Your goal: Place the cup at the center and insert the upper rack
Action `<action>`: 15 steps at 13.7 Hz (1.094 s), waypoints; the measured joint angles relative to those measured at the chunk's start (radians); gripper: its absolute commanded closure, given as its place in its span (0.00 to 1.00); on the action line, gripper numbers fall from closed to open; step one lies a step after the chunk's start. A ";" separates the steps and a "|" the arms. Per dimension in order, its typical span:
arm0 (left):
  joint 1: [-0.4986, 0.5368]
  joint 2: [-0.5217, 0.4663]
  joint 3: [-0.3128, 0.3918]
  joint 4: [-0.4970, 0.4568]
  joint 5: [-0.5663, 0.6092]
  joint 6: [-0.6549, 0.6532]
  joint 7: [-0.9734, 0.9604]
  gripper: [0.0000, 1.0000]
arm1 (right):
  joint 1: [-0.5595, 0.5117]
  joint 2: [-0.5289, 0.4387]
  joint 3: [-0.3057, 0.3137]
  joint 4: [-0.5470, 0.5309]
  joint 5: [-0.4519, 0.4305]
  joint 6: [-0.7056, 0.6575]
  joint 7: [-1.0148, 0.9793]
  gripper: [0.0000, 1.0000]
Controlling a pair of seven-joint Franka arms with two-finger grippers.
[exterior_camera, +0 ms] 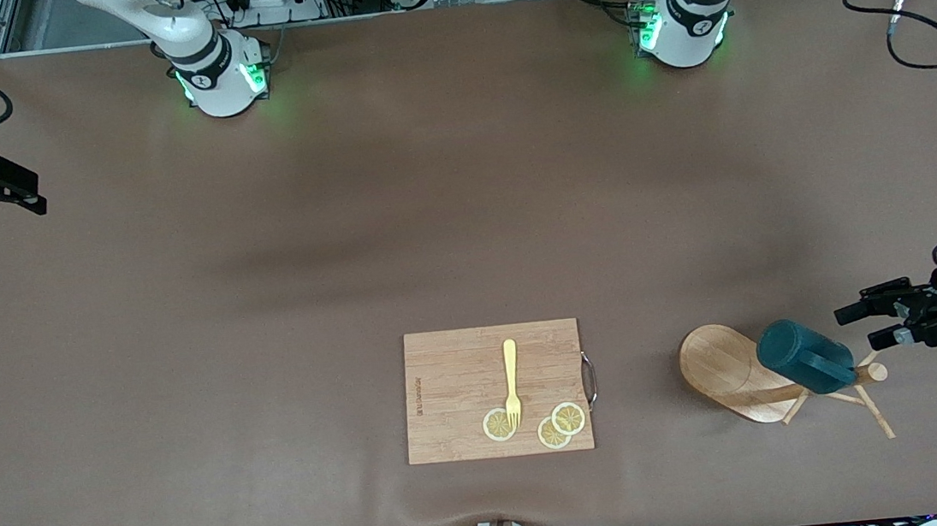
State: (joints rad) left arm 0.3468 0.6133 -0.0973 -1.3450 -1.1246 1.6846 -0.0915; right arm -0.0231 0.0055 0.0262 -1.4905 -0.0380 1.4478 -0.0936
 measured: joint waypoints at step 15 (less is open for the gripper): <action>-0.086 -0.299 -0.236 -0.007 1.076 -0.002 -0.052 0.00 | 0.000 0.000 0.000 0.000 0.000 -0.005 0.000 0.00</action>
State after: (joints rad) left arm 0.2608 0.3147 -0.3338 -1.3518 -0.0483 1.6822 -0.1434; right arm -0.0231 0.0053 0.0261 -1.4905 -0.0380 1.4423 -0.0936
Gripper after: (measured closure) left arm 0.000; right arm 0.000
